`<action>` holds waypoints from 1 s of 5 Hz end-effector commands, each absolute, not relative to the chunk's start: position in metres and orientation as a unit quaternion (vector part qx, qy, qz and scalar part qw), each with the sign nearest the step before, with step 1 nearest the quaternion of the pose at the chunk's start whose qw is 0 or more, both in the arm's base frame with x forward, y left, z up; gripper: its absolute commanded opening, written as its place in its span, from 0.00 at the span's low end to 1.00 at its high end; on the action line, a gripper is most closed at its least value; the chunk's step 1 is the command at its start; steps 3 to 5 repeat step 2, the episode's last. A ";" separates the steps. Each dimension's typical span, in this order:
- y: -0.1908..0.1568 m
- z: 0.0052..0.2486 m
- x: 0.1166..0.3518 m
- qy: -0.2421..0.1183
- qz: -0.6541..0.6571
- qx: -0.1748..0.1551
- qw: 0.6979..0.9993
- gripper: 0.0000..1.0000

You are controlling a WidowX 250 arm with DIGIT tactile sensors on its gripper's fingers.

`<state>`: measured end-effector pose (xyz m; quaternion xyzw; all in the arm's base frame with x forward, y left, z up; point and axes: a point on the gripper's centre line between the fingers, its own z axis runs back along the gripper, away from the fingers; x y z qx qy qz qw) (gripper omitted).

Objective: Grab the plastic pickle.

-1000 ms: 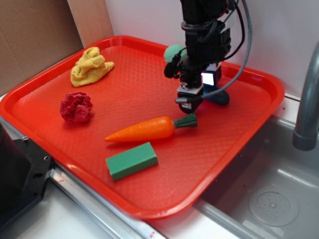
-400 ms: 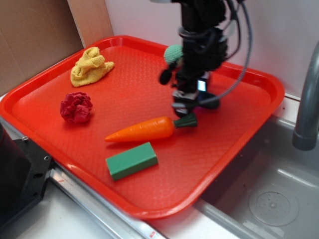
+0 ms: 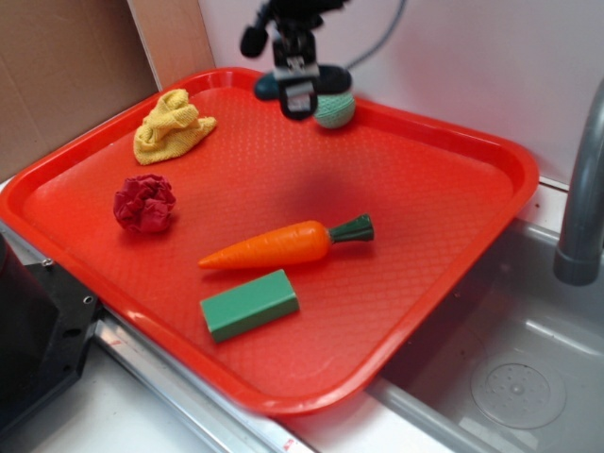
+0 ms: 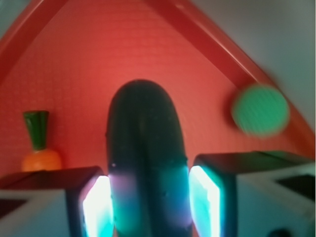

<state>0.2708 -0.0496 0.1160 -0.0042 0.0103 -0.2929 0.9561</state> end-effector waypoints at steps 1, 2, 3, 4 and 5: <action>-0.036 0.182 0.237 0.000 -0.055 -0.010 0.998 0.00; -0.026 0.189 0.205 -0.025 0.072 0.049 0.996 0.00; -0.026 0.189 0.205 -0.025 0.072 0.049 0.996 0.00; -0.026 0.189 0.205 -0.025 0.072 0.049 0.996 0.00; -0.026 0.189 0.205 -0.025 0.072 0.049 0.996 0.00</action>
